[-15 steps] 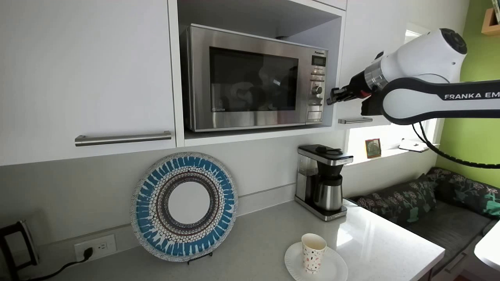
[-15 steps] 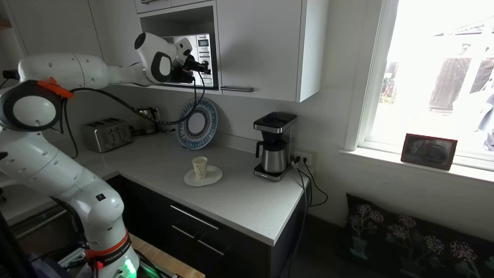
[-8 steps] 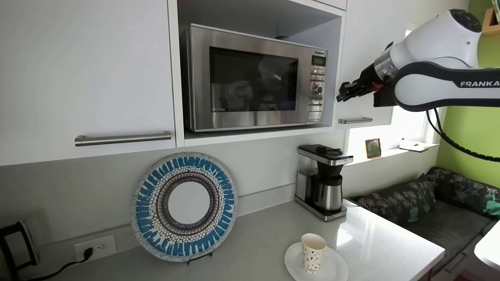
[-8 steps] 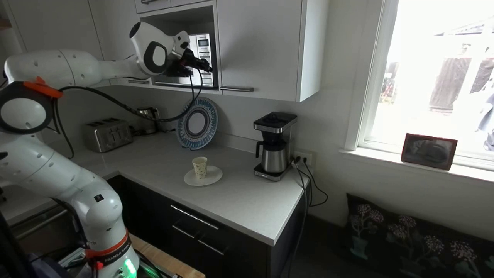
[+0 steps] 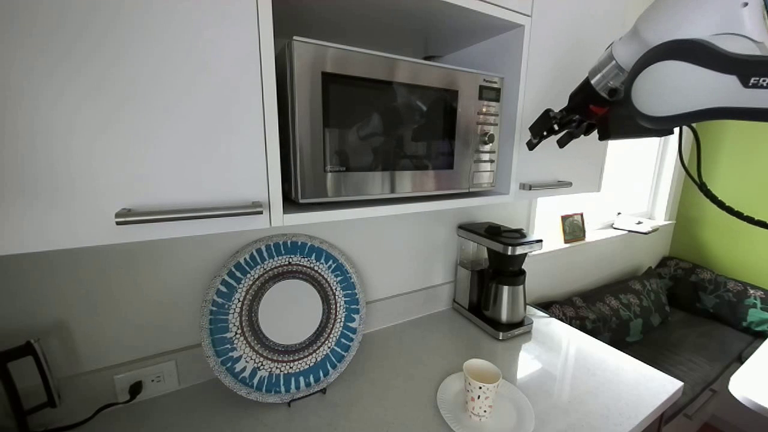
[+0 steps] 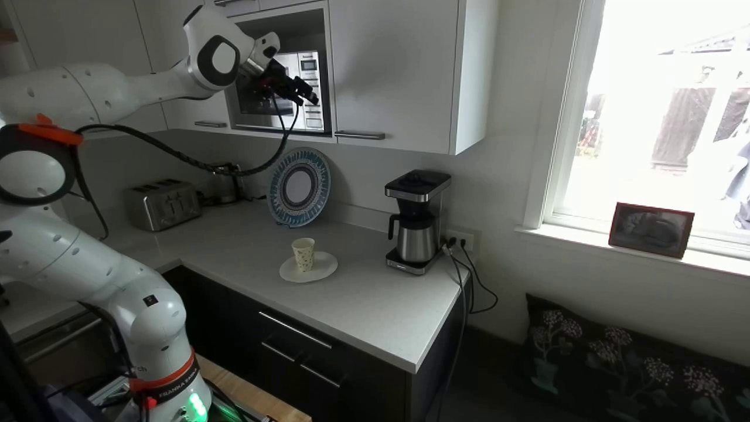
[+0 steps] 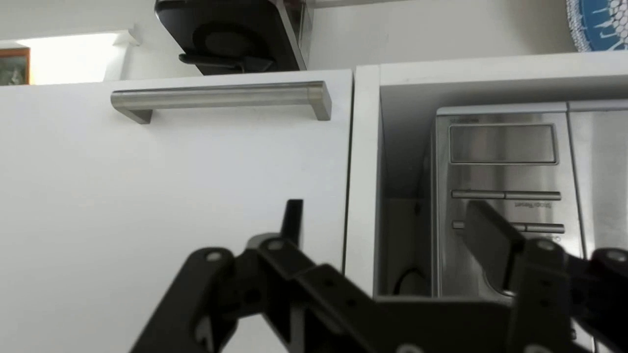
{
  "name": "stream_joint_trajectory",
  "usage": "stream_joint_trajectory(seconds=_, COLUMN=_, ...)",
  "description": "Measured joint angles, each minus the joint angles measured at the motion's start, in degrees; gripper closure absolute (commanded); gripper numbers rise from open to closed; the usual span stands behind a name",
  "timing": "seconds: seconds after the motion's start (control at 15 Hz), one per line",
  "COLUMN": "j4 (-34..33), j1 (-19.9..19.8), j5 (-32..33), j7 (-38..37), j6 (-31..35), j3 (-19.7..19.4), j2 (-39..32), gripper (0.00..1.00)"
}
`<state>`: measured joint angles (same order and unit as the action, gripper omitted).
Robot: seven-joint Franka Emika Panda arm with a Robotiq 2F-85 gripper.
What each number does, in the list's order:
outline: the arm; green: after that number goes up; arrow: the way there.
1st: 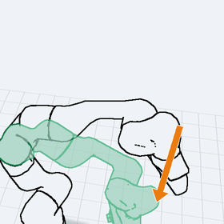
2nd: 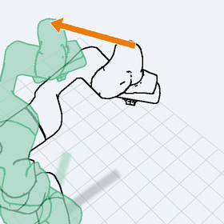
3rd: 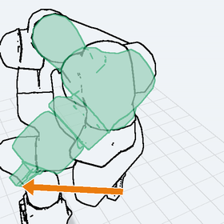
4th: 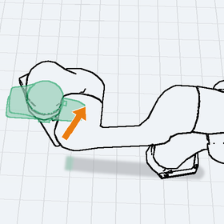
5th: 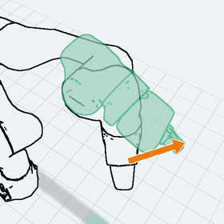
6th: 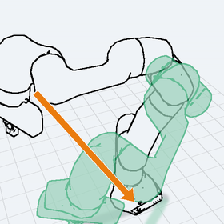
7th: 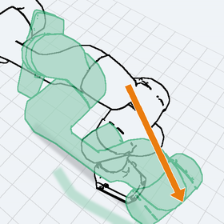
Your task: Close the microwave door and press a middle bottom button on it
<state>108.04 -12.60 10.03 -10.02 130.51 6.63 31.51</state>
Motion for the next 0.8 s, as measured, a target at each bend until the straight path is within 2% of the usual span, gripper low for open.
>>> stream_joint_trajectory(seconds=0.47, j4=-8.0, j1=3.5, j5=-0.2, j7=-0.9, j6=-19.5, j3=0.1, j2=0.1, gripper=0.00)
stream_joint_trajectory(seconds=0.8, j4=-11.0, j1=6.0, j5=-0.6, j7=-3.9, j6=-30.4, j3=0.9, j2=0.6, gripper=0.00)
